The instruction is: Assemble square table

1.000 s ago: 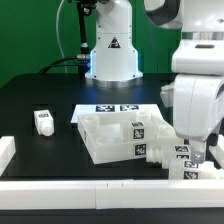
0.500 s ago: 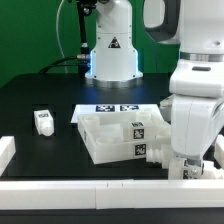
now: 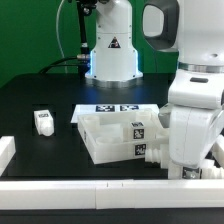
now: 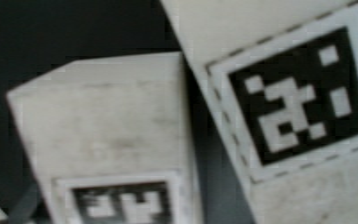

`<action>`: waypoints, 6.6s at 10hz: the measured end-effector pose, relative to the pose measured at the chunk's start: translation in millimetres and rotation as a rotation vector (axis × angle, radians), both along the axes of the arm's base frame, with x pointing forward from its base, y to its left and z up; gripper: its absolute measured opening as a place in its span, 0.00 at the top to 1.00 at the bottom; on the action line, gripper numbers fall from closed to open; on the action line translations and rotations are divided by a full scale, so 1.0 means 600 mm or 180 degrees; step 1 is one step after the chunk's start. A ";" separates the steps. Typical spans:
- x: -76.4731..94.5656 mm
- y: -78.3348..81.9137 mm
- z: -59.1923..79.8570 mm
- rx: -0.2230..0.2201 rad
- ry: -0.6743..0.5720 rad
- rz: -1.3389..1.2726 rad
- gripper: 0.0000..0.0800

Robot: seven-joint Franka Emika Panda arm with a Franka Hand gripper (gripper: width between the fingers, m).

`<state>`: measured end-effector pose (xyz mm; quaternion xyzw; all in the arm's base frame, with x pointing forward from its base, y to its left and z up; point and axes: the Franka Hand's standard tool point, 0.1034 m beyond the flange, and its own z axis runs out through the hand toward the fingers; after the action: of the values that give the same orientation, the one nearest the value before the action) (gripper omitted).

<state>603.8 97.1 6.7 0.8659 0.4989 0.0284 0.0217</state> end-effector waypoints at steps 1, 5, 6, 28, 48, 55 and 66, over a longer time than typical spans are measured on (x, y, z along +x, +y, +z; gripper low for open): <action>0.000 0.000 0.000 0.0000 0.0000 0.0000 0.44; 0.001 0.000 0.002 -0.0001 -0.0004 0.0002 0.64; 0.003 0.001 0.022 -0.0041 0.0019 0.0040 0.64; -0.244 0.102 0.157 0.0056 -0.0306 0.0929 0.64; -0.365 0.131 0.015 0.0135 0.0129 0.1093 0.64; -0.362 0.111 0.012 0.0090 0.0183 0.1212 0.25; -0.153 0.018 0.107 -0.0260 0.0307 0.1514 0.19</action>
Offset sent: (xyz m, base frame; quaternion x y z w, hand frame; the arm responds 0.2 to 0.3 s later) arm 0.0000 0.0000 0.0000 0.0000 0.0000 0.0000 1.0000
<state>511.9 107.9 70.7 0.7228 0.6900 -0.0289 0.0255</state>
